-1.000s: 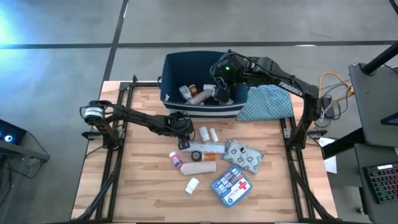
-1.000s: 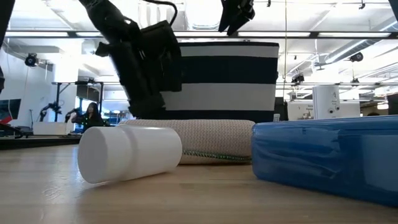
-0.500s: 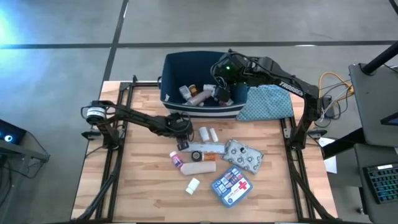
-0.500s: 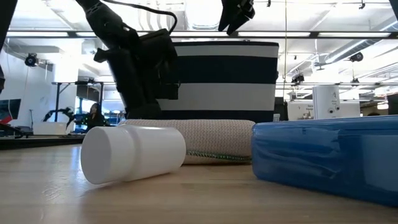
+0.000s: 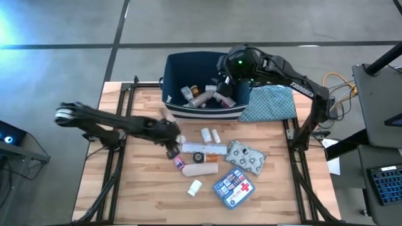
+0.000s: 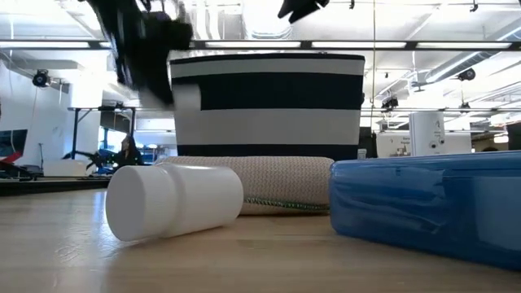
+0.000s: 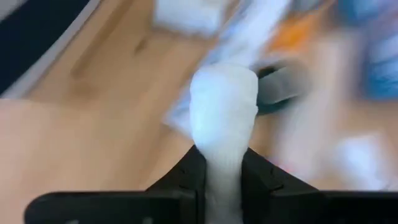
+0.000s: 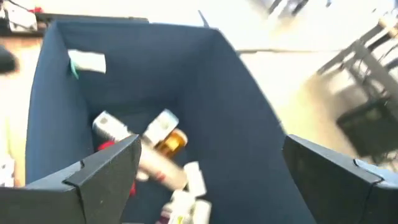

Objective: Pick & place medical supplies in basket/bin
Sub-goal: Put the white bandage into the blue bin

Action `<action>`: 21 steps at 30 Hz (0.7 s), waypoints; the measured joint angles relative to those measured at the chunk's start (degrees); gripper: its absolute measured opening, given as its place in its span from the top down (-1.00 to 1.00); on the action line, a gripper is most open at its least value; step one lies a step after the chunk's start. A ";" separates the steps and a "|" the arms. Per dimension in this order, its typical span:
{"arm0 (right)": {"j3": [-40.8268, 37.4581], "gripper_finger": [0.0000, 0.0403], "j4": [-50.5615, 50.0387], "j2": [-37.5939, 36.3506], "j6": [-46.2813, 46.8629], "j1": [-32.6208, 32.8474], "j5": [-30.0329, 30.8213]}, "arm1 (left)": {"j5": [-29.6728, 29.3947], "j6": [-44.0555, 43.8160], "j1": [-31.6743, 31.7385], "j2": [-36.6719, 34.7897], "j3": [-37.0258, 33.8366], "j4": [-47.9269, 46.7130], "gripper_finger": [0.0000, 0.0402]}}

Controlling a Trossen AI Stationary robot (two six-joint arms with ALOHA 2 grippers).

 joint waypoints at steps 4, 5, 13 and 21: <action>0.04 -0.88 2.62 -0.96 -3.27 -0.11 0.01 | -6.99 -13.03 -2.60 -11.17 3.96 2.89 0.81; 0.04 -0.88 3.08 -1.13 -4.11 -0.22 -0.02 | -11.73 -13.62 -2.98 -13.42 5.13 4.89 0.81; 0.04 -0.88 5.79 -1.72 -5.52 -0.97 0.08 | -34.16 20.19 7.42 -19.26 8.10 24.45 0.79; 0.04 -0.88 5.83 -1.73 1.11 -1.73 1.31 | -3.21 18.00 32.29 -7.38 7.63 22.59 0.37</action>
